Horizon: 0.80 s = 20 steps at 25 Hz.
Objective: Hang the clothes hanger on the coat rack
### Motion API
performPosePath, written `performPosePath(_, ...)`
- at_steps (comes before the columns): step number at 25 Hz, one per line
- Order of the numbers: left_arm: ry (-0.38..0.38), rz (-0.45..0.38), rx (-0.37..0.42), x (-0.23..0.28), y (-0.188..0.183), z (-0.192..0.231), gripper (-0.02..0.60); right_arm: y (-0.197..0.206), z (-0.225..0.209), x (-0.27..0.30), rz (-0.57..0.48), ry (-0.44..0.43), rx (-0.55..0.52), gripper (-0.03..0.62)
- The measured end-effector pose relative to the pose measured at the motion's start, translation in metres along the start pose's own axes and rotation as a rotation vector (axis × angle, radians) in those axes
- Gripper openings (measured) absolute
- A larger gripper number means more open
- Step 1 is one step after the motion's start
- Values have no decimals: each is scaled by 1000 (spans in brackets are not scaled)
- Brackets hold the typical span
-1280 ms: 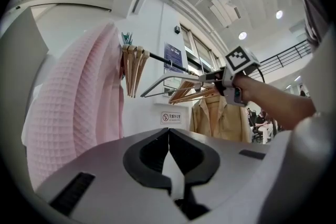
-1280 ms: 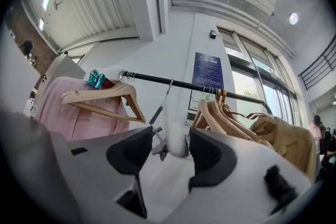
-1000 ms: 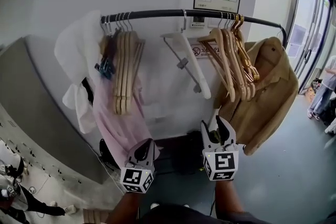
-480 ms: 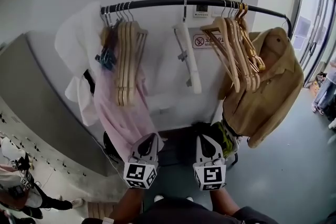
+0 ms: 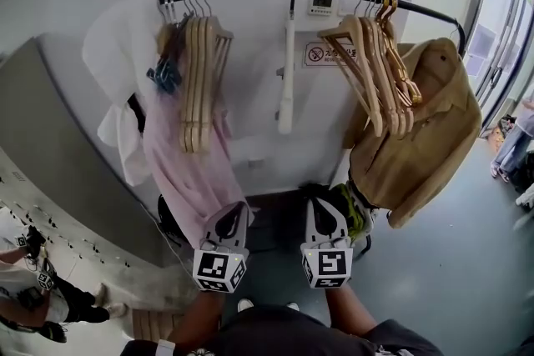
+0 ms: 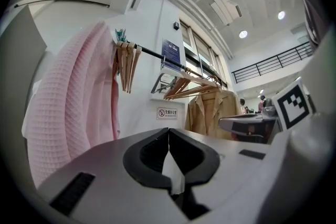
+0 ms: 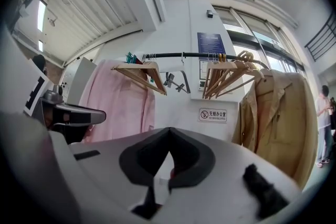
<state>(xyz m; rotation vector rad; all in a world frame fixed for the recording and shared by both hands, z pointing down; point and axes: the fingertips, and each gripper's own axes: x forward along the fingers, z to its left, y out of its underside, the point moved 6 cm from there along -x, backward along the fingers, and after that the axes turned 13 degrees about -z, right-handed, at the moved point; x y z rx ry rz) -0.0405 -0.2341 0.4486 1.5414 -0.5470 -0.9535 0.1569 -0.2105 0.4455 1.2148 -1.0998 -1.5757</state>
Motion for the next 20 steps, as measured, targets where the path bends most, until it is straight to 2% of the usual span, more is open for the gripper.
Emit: performPosePath(20, 32, 18, -1, 4, 6, -7, 11, 2, 2, 8, 0, 1, -25, 12)
